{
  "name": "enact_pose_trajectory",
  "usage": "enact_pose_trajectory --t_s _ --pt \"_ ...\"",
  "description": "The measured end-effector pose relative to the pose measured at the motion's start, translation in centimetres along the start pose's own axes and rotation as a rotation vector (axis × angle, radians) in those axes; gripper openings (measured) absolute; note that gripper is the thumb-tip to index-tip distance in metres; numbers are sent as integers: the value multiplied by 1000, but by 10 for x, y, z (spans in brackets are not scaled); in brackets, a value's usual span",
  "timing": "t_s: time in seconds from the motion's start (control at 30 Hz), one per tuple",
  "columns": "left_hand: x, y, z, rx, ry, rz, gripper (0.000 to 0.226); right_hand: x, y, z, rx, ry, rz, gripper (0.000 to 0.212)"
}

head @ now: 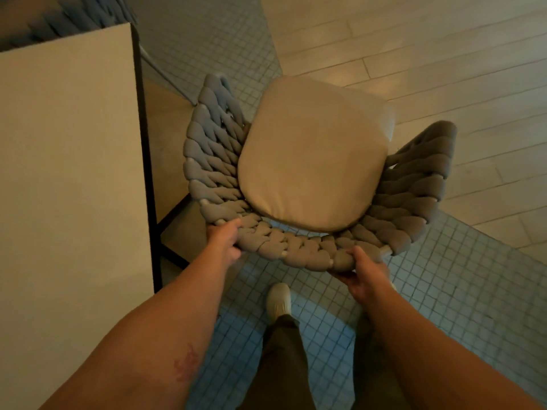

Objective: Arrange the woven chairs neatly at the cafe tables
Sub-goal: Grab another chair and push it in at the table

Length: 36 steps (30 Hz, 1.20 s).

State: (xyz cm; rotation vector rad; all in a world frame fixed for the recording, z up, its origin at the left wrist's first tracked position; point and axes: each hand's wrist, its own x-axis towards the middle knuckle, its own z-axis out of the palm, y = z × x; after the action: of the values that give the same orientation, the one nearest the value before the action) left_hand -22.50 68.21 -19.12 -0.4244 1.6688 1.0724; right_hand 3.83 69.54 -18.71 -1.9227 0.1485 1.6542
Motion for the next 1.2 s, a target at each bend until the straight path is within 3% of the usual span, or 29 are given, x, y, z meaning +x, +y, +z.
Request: enact_pose_trajectory --t_s 0.4,0.6,0.8,1.0,1.2 --pt "-41 -90 55 -332 125 -20 59 34 -113 -35 -355 -169 -84 33" --pt "-56 -129 98 -432 175 -47 60 56 -171 -47 -499 -221 -103 46" --pt "-67 -148 117 -397 151 -34 57 66 -202 -52 -530 -218 -108 52" --pt "-69 -131 85 -289 173 -6 47 52 -187 -49 -457 -170 -133 53" --pt "-45 -90 56 -145 183 30 56 43 -161 -44 -310 -163 -103 65"
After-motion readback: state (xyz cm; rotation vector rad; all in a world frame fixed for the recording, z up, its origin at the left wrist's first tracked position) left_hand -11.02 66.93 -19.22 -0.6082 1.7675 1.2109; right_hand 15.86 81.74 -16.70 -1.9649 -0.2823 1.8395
